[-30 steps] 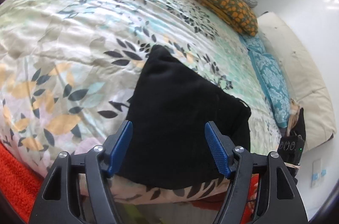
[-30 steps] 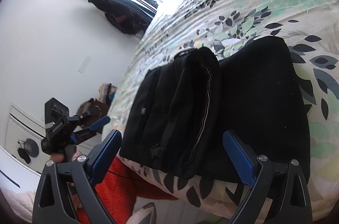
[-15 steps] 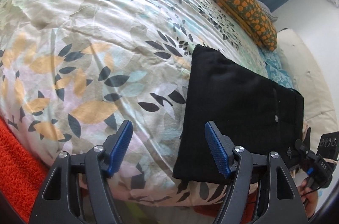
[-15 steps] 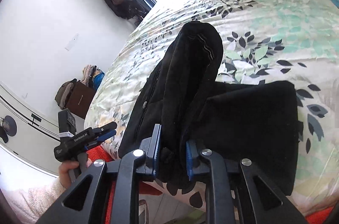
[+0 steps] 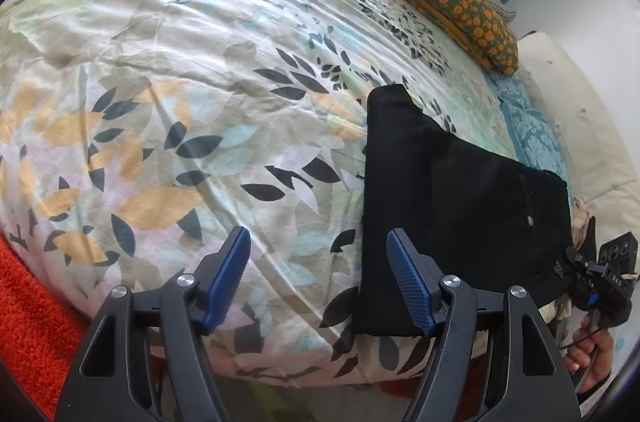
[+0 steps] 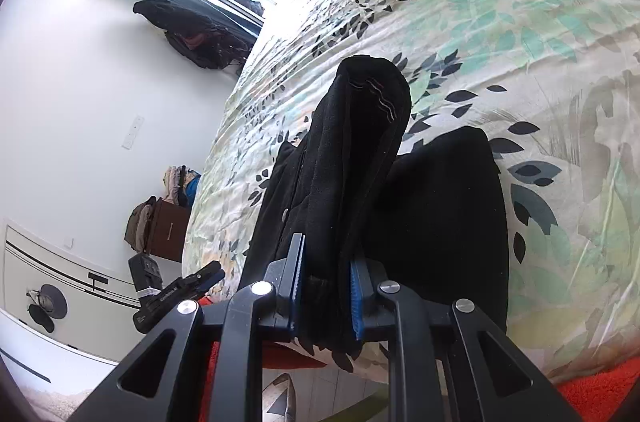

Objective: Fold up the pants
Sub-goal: 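Grasp the trouser edge with the right tool and fold it over the stack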

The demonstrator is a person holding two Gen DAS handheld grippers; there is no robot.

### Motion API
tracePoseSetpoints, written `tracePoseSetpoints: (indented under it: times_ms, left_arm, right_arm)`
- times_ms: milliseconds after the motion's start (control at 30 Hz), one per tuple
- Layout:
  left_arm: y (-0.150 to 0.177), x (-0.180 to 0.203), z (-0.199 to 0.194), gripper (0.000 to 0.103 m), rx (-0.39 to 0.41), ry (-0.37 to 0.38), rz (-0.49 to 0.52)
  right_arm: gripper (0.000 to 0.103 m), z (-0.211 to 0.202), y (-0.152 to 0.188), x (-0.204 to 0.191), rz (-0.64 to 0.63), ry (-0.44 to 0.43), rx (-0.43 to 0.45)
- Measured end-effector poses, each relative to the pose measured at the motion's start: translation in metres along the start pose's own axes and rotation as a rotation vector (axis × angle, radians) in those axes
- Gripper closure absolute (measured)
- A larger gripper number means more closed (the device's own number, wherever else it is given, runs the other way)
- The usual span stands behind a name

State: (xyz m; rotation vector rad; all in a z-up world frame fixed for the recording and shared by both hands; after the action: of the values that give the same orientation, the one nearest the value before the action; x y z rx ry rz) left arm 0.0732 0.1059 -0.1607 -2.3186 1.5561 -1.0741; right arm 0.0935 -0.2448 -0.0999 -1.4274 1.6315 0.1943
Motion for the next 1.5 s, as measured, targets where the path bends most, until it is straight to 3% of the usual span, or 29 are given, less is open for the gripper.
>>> tracePoseSetpoints:
  times_ms: [167,300,533,733,767,833,867,900,967,1033,1133,1200,1233,1300,1400,1500]
  left_arm:
    - [0.003,0.005,0.002,0.030,-0.007,0.003,0.027]
    - [0.007,0.008,0.002,0.030,-0.013,-0.006,0.061]
    - [0.009,0.014,0.003,0.030,-0.016,0.000,0.074]
    - [0.013,0.026,0.003,0.030,-0.014,-0.013,0.137]
    - [0.012,0.029,0.001,0.030,-0.008,-0.016,0.155]
    - [0.009,0.040,-0.006,0.030,0.020,-0.020,0.187]
    - [0.007,0.049,-0.009,0.030,0.039,-0.012,0.209]
    - [0.005,0.059,-0.012,0.030,0.059,-0.004,0.241]
    - [0.007,0.082,-0.012,0.030,0.088,0.006,0.325]
    - [0.019,0.107,-0.002,0.030,0.071,0.026,0.418]
    - [0.048,0.139,0.019,0.030,0.020,0.072,0.543]
    - [0.075,0.152,0.039,0.030,-0.051,0.079,0.634]
    - [0.086,0.155,0.046,0.030,-0.070,0.061,0.687]
    - [0.098,0.163,0.043,0.030,-0.057,0.052,0.770]
    - [0.092,0.169,0.026,0.030,-0.096,0.113,0.744]
    - [0.041,0.163,0.021,0.030,-0.056,0.120,0.613]
  right_arm:
    - [0.083,0.016,0.025,0.061,0.019,0.163,-0.071]
    - [0.083,0.012,0.032,0.076,0.068,0.150,-0.029]
    - [0.083,-0.006,0.016,0.049,0.014,0.112,0.025]
    - [0.079,0.008,0.029,0.089,0.033,0.213,-0.011]
    - [0.074,0.005,0.028,0.088,0.029,0.215,0.001]
    - [0.048,-0.004,0.023,0.087,-0.009,0.298,0.015]
    - [0.027,-0.013,0.017,0.084,-0.050,0.352,0.040]
    - [0.026,-0.023,0.010,0.076,-0.106,0.391,0.083]
    - [0.026,-0.037,-0.004,0.044,-0.229,0.394,0.156]
    - [0.026,-0.034,-0.009,0.005,-0.345,0.330,0.188]
    - [0.029,-0.002,0.002,-0.028,-0.439,0.221,0.145]
    - [0.043,0.027,0.021,-0.006,-0.439,0.268,0.043]
    - [0.047,0.039,0.034,0.019,-0.419,0.344,-0.027]
    - [0.075,0.042,0.053,0.055,-0.404,0.416,-0.061]
    - [0.076,0.023,0.041,0.053,-0.331,0.365,0.000]
    - [0.076,0.004,0.018,0.027,-0.372,0.353,0.078]
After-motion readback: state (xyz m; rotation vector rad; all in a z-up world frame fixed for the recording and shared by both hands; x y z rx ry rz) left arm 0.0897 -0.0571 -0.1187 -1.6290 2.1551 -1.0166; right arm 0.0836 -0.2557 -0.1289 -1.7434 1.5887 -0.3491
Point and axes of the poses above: each gripper's, at about its wrist camera, not at the fingertips, and z roughly the way its jaws point, x to its right, y to its underside, the point moved 9 cm from there along z, roughly the way its jaws point, and after that the axes turned 8 degrees about x, right-handed, at the moved point
